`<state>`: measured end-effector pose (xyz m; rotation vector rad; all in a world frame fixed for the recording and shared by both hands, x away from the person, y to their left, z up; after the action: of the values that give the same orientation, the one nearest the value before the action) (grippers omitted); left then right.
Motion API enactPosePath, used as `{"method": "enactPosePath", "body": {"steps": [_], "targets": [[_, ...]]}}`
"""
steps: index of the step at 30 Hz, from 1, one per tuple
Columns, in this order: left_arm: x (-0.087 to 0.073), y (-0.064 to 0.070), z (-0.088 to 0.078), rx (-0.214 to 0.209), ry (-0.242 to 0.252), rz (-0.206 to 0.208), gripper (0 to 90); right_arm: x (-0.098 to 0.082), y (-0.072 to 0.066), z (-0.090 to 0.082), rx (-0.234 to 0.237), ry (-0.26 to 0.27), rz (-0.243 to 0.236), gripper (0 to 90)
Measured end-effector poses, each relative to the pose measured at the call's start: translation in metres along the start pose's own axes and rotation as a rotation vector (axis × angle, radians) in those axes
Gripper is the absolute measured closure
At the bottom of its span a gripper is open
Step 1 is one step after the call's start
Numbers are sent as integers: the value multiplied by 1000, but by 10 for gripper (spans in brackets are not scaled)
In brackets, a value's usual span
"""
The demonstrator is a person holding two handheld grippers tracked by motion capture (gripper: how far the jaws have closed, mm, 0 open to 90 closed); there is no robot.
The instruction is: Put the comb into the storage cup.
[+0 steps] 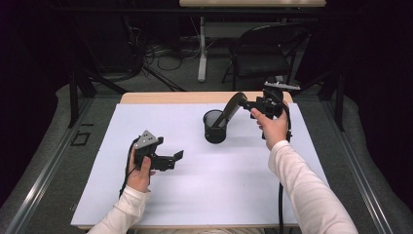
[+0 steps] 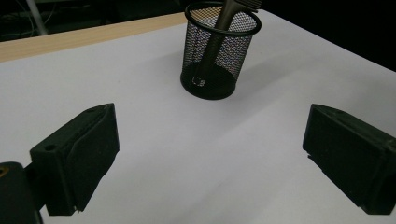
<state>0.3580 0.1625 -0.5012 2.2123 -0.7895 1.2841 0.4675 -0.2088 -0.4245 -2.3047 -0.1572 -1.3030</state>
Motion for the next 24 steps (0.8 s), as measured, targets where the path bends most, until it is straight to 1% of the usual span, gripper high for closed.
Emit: {"method": "enactPosePath", "body": {"steps": [4, 9, 12, 16, 19, 21, 23, 24], "targets": [[0, -2, -1, -9, 2, -7, 40, 1, -6, -7, -17, 3, -41, 149], [3, -5, -5, -14, -1, -16, 51, 1, -12, -13, -20, 14, -61, 135], [4, -6, -7, -11, -3, -13, 51, 1, -17, -15, -37, 8, -94, 82], [6, -7, -10, -20, 3, -18, 52, -1, -23, -18, -35, -8, -118, 30], [7, -9, -12, -22, 1, -20, 52, -3, -27, -21, -16, -33, -127, 1], [8, -11, -14, -20, 5, -23, 60, -5, -30, -24, 3, -47, -144, 0], [9, -13, -16, -13, 11, -29, 62, -7, -33, -27, 7, -43, -156, 0], [9, -14, -17, -11, 12, -32, 62, -8, -34, -29, 14, -40, -154, 0]]}}
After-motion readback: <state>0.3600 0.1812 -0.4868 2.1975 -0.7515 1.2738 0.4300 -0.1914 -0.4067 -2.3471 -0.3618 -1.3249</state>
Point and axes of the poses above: each handheld gripper's, and its own axes: z roughly forward along the jaws, x roughly out of its top, y roughly to its right, the point moved 1 cm from there along z, roughly forward along the jaws, and after that the axes turned 3 degrees about z, right-handed, at the moved point
